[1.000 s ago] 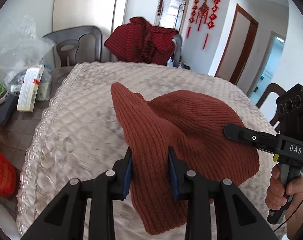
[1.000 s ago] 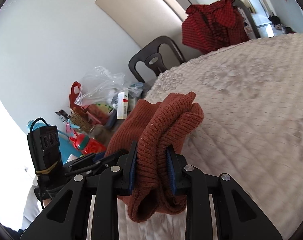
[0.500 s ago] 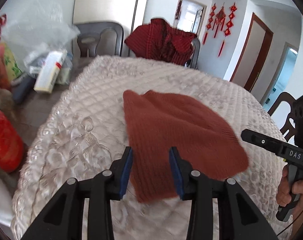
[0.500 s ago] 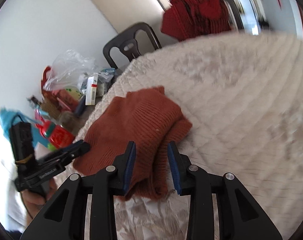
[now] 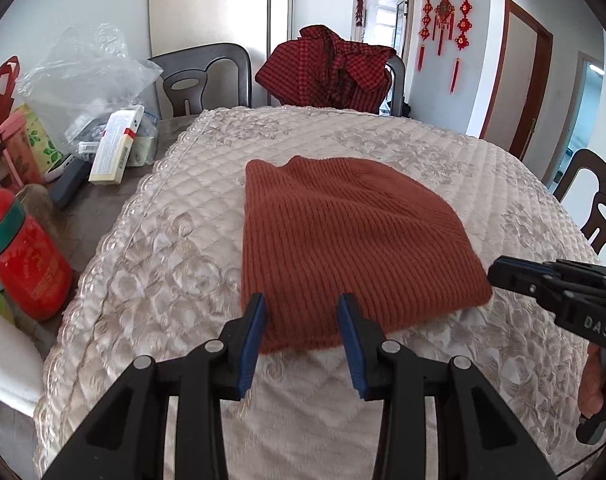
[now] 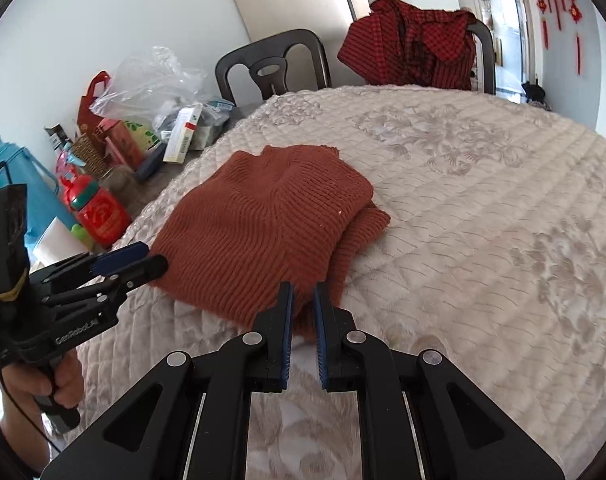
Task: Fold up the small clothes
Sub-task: 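Release the sweater and lift both open tools away from the bundle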
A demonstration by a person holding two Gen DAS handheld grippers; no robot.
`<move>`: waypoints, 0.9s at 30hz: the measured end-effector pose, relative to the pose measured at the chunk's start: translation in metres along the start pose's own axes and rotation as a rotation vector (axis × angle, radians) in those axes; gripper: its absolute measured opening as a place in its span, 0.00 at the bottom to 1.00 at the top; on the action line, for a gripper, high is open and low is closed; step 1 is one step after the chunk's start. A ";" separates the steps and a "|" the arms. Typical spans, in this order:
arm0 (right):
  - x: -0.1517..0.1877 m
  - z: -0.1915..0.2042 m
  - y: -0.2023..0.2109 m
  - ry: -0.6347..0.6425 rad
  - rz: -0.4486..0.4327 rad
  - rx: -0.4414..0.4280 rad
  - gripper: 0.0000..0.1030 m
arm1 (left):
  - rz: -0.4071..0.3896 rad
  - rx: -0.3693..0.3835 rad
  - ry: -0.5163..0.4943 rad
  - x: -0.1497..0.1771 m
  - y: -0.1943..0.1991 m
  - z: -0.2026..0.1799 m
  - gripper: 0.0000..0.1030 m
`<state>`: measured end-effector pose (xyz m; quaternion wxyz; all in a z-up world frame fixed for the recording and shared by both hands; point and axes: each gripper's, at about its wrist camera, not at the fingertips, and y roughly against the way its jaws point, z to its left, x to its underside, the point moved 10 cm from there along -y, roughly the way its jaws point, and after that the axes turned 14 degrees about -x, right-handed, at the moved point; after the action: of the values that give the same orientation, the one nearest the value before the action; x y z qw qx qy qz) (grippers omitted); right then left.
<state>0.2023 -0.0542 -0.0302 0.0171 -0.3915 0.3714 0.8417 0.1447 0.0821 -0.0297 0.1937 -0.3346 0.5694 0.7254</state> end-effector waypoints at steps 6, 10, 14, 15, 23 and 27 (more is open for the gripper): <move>0.019 0.018 0.006 0.068 0.039 0.021 0.41 | 0.029 -0.023 -0.025 0.014 0.007 0.003 0.46; 0.037 0.015 0.006 0.088 0.071 0.067 0.43 | 0.054 -0.062 -0.038 0.028 0.003 0.012 0.51; 0.053 0.002 -0.001 0.095 0.115 0.125 0.43 | 0.108 -0.074 -0.048 0.043 -0.010 0.016 0.52; 0.056 0.000 -0.002 0.091 0.122 0.133 0.43 | 0.121 -0.077 -0.049 0.047 -0.012 0.016 0.52; 0.058 -0.003 -0.004 0.108 0.134 0.185 0.46 | 0.114 -0.088 -0.019 0.052 -0.014 0.019 0.60; 0.058 -0.003 -0.004 0.102 0.132 0.182 0.47 | 0.115 -0.099 0.000 0.053 -0.014 0.023 0.66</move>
<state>0.1655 -0.0682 -0.0731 -0.0220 -0.4055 0.4718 0.7826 0.1110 0.1027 -0.0737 0.1347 -0.3106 0.5513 0.7625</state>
